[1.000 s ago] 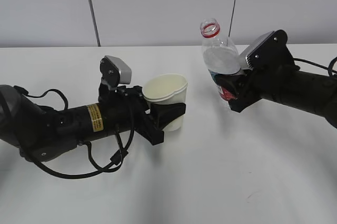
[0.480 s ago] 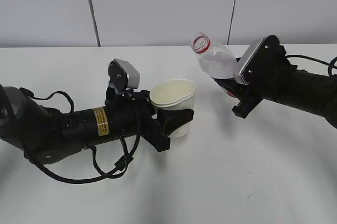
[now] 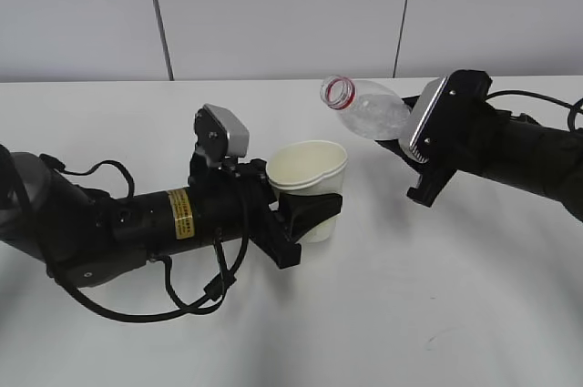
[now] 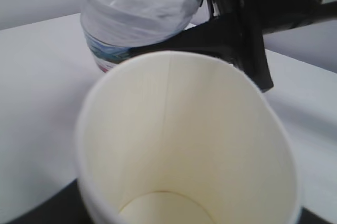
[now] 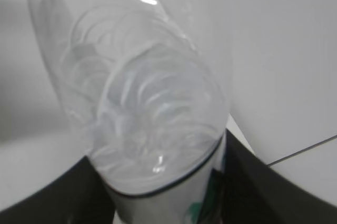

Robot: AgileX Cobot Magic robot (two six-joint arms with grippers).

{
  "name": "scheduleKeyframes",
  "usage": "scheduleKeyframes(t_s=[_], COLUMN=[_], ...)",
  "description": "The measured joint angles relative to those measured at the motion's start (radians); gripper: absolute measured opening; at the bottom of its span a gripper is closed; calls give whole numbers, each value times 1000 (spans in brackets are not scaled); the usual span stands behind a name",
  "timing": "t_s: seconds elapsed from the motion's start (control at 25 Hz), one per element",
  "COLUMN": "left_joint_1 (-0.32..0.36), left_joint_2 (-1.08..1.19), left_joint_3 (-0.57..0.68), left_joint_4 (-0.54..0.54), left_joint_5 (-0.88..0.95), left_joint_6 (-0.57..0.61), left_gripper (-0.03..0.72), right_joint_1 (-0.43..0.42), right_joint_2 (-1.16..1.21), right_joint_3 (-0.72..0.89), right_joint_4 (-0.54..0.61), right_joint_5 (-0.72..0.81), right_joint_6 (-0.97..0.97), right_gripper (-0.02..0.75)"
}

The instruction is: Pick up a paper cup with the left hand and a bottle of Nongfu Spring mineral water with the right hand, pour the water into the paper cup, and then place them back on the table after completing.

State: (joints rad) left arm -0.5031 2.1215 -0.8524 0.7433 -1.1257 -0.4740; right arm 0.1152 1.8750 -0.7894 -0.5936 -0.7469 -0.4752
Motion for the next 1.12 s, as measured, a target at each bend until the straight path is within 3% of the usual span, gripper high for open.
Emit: scheduleKeyframes(t_s=[1.12], left_joint_1=[-2], left_joint_2=[0], left_joint_3=[0], left_joint_4=[-2], left_joint_5=[0], left_joint_6=[-1], left_gripper=[354], right_joint_1=[0], right_joint_2=[0], right_joint_3=[0], right_joint_4=[91], right_joint_5=[-46], right_joint_6=[-394], right_gripper=[375])
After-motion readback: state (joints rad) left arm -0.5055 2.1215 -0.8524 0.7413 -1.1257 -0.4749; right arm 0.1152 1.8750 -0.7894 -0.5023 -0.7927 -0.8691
